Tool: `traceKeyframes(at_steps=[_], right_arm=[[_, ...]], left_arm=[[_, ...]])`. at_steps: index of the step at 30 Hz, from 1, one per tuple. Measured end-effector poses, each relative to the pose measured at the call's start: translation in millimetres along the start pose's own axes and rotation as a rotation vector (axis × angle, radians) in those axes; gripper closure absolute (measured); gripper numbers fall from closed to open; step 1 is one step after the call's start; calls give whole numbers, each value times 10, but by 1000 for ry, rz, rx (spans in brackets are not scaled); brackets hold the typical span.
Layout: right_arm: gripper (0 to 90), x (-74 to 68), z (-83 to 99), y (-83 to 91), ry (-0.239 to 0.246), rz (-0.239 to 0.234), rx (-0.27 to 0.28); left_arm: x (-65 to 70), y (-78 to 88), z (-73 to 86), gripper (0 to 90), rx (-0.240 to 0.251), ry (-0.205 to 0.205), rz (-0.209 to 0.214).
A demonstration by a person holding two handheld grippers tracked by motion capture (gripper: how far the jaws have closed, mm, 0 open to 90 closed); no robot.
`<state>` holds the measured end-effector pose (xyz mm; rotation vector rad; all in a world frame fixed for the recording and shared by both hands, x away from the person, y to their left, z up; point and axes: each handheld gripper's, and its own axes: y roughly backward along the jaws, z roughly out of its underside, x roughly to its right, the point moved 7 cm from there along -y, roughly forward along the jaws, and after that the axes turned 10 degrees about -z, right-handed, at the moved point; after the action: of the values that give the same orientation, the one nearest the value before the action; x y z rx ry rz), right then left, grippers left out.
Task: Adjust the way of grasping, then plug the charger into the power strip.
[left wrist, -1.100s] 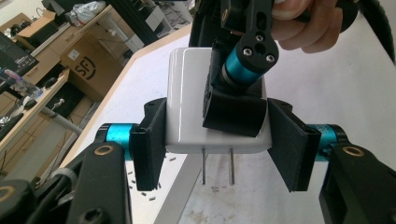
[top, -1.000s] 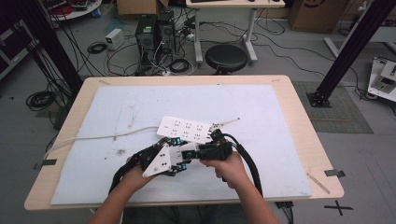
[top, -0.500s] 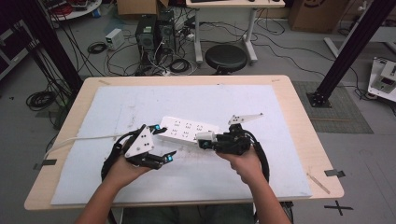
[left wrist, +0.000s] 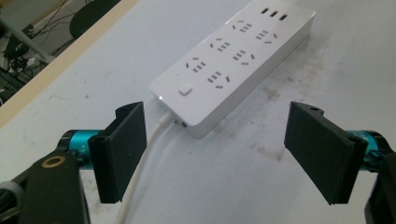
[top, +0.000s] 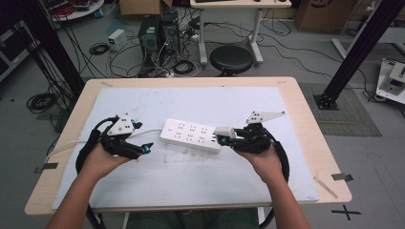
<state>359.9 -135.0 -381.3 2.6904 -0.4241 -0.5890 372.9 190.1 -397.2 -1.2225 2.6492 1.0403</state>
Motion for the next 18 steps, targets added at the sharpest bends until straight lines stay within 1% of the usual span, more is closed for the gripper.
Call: traceKeyframes(at_steps=[3, 4, 6, 7, 8, 9, 10, 11, 12, 13, 14, 15, 17, 18], right_arm=[[632, 17, -2, 38, 6, 6, 1], [632, 16, -9, 50, 9, 11, 6], [631, 10, -17, 66, 13, 6, 2], [631, 18, -24, 73, 26, 16, 0], [631, 16, -27, 73, 28, 15, -9], [631, 17, -32, 70, 45, 17, -19], [631, 19, -35, 66, 55, 31, -30], [631, 16, -41, 58, 62, 26, -36], [631, 11, -51, 54, 65, 27, -34], [631, 12, -65, 49, 79, 28, -30], [632, 7, -76, 40, 80, 26, -27], [632, 7, -87, 30, 85, 29, -23], [631, 9, -110, 4, 105, 45, -21], [632, 15, -122, -9, 114, 66, -21]], left_arm=[[-42, 25, 14, 211, -2, 6, -5], [-46, 26, 9, 211, 5, 12, -5], [-56, 22, 7, 211, 4, 15, -3], [-67, 18, 13, 211, -3, 12, -2], [-73, 12, 16, 211, -2, 19, -4], [-79, 8, 22, 211, -2, 23, -9], [-80, 6, 31, 211, -4, 28, -5], [-84, 5, 41, 211, -5, 31, -2], [-86, 2, 47, 211, 0, 39, -5], [-88, 4, 58, 211, 0, 40, -3], [-93, 1, 68, 211, 0, 43, -1], [-105, 2, 82, 211, -6, 42, -2], [-122, -1, 95, 211, -2, 48, -4], [-126, -3, 101, 211, -1, 53, -5]])
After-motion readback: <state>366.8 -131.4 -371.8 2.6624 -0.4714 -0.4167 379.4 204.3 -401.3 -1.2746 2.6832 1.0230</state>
